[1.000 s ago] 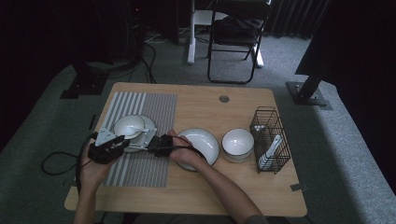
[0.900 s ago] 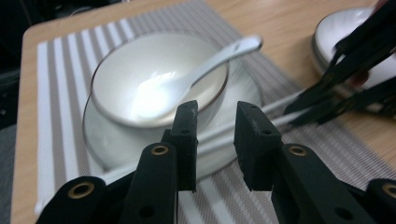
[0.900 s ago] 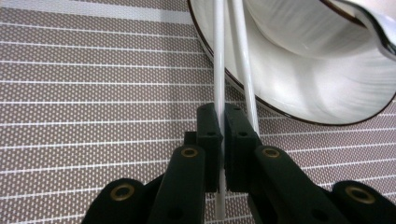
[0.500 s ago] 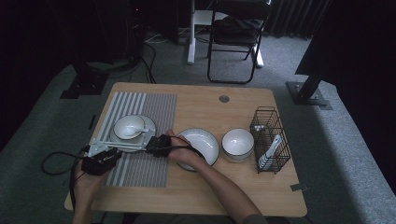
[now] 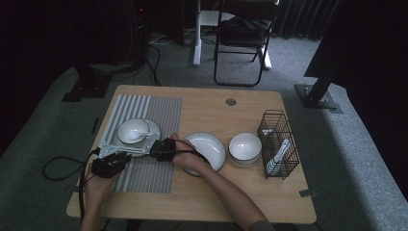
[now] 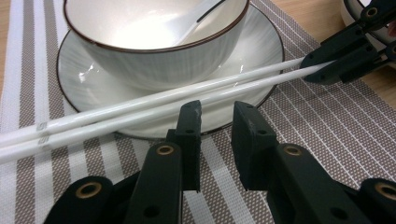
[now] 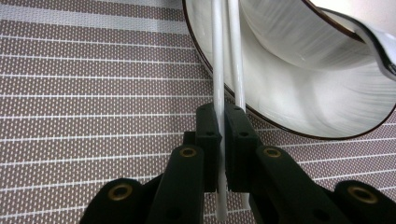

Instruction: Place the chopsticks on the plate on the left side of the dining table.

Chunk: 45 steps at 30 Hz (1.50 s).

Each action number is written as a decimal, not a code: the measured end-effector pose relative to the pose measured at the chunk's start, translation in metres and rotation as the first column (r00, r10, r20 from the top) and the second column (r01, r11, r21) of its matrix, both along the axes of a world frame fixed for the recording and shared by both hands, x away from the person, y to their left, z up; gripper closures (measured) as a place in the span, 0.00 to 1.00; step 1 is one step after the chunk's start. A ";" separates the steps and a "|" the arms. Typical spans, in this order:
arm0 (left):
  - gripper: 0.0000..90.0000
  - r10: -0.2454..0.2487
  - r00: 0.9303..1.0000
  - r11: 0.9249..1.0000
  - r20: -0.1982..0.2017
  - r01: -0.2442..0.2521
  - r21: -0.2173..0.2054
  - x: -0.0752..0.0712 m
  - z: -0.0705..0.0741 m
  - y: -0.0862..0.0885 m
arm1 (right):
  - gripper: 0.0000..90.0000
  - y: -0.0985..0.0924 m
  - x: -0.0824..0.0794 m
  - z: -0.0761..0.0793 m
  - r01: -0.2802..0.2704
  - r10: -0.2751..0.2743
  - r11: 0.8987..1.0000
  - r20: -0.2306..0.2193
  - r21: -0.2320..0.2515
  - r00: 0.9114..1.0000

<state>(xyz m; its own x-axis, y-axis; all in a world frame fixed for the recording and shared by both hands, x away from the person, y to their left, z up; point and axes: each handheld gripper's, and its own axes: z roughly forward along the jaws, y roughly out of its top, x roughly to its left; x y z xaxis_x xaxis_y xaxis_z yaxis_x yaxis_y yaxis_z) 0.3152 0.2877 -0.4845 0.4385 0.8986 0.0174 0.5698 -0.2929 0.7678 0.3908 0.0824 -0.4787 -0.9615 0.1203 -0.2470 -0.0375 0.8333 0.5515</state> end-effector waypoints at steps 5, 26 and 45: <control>0.83 -0.011 1.000 1.000 -0.003 0.011 -0.001 0.005 -0.001 -0.005 | 0.91 -0.001 0.000 0.001 0.009 -0.009 1.000 -0.001 0.002 1.000; 0.84 -0.021 1.000 1.000 -0.008 0.021 -0.003 0.016 -0.006 -0.012 | 0.82 -0.033 0.008 0.021 0.112 -0.112 0.990 -0.002 0.091 0.994; 0.83 -0.011 1.000 1.000 -0.009 0.011 -0.013 0.021 -0.009 -0.012 | 0.79 -0.018 0.006 0.009 0.090 -0.088 0.994 -0.029 0.065 0.996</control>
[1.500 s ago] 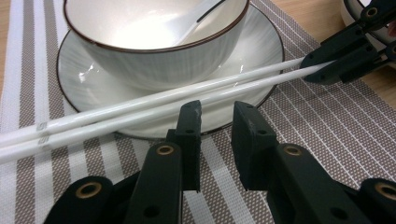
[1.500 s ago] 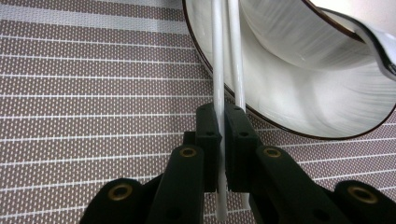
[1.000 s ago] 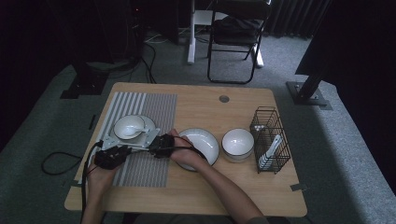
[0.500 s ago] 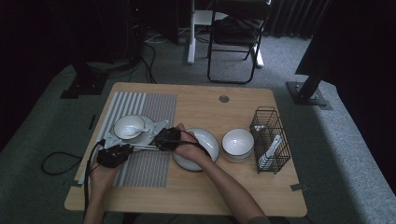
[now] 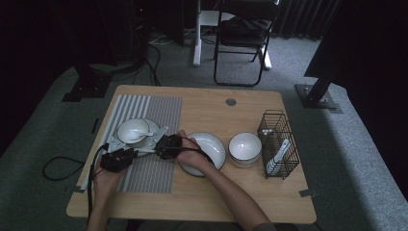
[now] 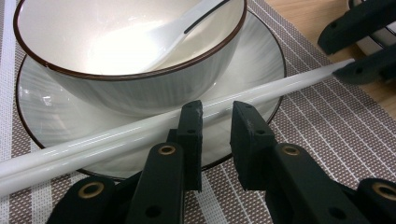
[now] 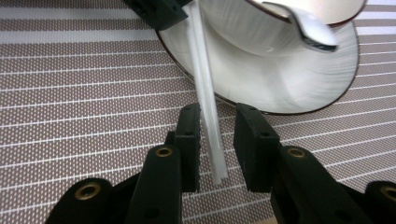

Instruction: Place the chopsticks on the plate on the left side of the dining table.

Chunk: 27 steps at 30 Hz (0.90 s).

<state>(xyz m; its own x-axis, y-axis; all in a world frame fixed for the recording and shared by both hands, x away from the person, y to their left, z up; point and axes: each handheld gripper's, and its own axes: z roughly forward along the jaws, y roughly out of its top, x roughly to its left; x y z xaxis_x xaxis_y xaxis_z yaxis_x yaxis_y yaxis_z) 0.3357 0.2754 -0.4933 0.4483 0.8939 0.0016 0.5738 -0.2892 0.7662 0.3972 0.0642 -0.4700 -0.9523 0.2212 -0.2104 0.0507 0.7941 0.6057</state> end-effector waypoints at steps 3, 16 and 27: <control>0.83 0.000 1.000 1.000 0.001 0.000 -0.002 0.000 0.000 0.000 | 0.80 0.003 0.000 -0.003 0.002 -0.002 1.000 0.004 -0.012 1.000; 0.83 0.003 1.000 1.000 0.001 -0.003 -0.009 -0.001 -0.001 0.001 | 0.83 0.000 0.007 -0.006 0.035 -0.034 0.999 0.015 -0.024 0.999; 0.79 -0.005 1.000 1.000 0.015 0.005 0.002 -0.005 0.003 0.003 | 0.79 -0.008 0.004 0.009 0.043 -0.044 0.998 0.019 0.043 0.999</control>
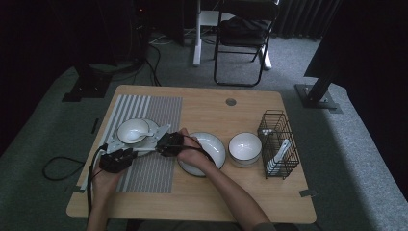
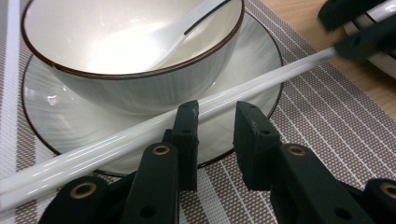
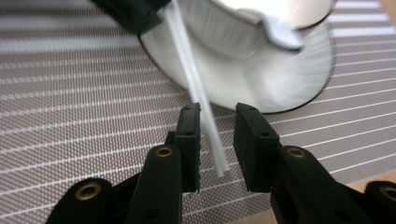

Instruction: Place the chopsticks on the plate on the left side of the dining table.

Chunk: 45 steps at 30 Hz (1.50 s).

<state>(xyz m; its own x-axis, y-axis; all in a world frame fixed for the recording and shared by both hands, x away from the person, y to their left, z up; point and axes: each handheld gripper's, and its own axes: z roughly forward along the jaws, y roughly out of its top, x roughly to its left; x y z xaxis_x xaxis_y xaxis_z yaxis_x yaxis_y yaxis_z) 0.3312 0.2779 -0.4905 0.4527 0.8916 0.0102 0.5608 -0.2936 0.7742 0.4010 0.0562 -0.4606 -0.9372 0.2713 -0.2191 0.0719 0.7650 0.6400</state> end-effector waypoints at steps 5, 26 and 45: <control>0.78 0.024 1.000 1.000 0.016 -0.024 -0.007 -0.002 0.005 0.008 | 0.77 -0.011 0.001 0.011 0.051 -0.051 0.999 0.011 0.014 0.999; 0.76 0.197 0.978 0.979 0.070 -0.200 0.045 0.010 0.022 0.072 | 0.72 -0.021 0.002 -0.010 0.049 -0.050 0.998 -0.034 -0.039 0.998; 0.76 0.344 0.938 0.936 0.032 -0.346 0.067 0.020 0.003 0.114 | 0.67 -0.022 0.000 -0.010 0.029 -0.031 0.999 -0.039 -0.036 0.999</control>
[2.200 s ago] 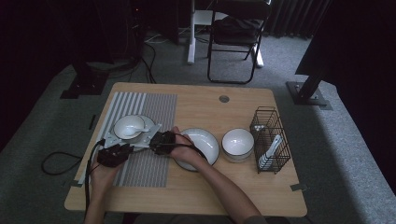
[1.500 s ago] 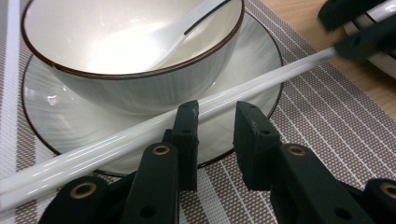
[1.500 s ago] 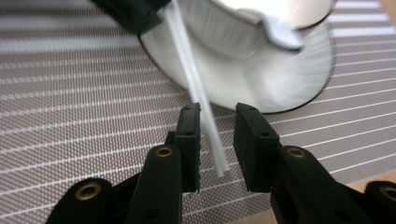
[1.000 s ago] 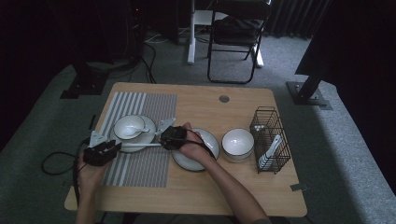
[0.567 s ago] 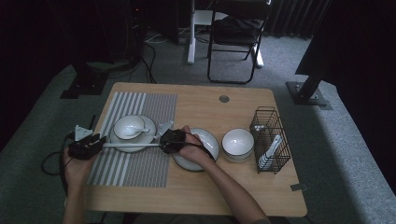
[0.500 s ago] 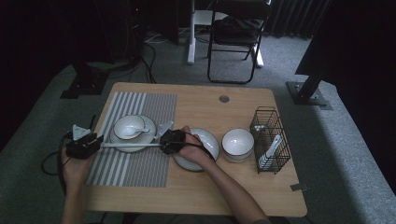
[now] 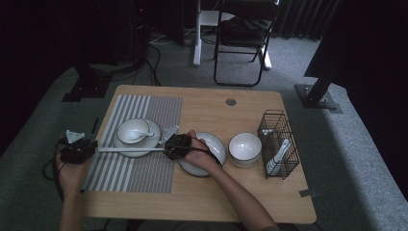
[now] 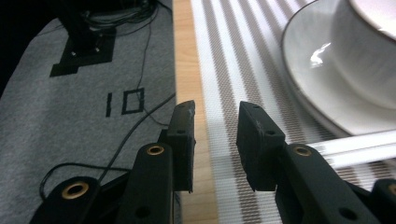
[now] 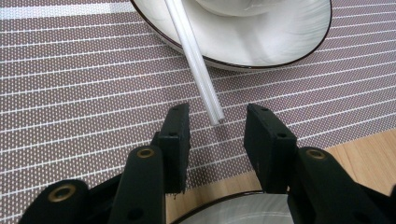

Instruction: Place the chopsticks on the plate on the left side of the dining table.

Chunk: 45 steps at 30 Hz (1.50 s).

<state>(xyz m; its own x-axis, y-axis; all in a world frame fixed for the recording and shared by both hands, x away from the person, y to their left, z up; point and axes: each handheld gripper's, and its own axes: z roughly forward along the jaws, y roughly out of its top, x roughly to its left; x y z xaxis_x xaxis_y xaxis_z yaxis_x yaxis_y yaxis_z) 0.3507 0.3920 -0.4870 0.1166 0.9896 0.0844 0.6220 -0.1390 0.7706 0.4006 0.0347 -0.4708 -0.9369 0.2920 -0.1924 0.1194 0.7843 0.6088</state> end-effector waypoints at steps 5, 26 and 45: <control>0.76 0.010 1.000 1.000 -0.020 -0.010 -0.002 0.000 -0.004 0.005 | 0.67 0.001 0.000 -0.001 -0.005 0.005 1.000 -0.001 -0.001 1.000; 0.76 -0.017 0.999 1.000 -0.030 0.016 -0.014 0.003 -0.007 -0.002 | 0.67 0.000 0.000 0.000 -0.001 0.001 1.000 -0.002 0.010 1.000; 0.76 -0.006 1.000 1.000 0.001 0.006 -0.026 -0.003 -0.001 0.001 | 0.64 -0.034 -0.031 0.015 0.004 -0.007 0.995 0.034 0.096 0.999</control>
